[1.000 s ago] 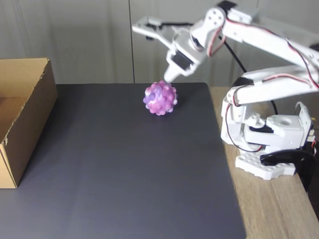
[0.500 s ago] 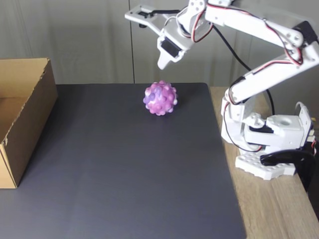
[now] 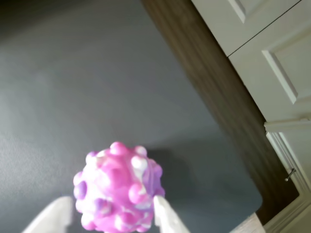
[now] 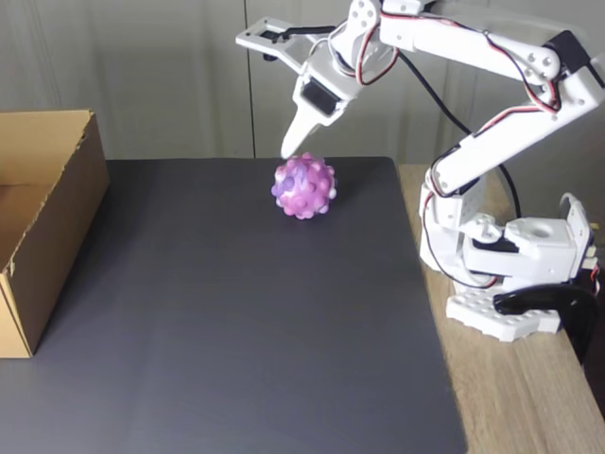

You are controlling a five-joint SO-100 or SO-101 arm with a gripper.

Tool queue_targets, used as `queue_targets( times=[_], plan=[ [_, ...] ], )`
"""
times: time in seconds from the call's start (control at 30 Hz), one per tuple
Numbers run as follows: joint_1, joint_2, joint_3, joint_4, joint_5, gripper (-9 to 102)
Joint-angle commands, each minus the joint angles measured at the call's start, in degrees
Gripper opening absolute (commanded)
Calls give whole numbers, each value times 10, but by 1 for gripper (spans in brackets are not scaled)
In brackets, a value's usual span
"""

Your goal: Grasp a ball and put it in the box.

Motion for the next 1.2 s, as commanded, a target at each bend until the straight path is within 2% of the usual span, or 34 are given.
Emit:
queue_targets(
  times=[0.0, 0.13, 0.73, 0.93, 1.17],
  plan=[
    [-3, -1, 4, -14, 4, 32],
    [0, -9, 25, -20, 4, 40],
    [5, -45, 93, -85, 14, 43],
    [-1, -39, 128, -98, 18, 42],
    [-5, -37, 162, -116, 35, 33]
  ],
)
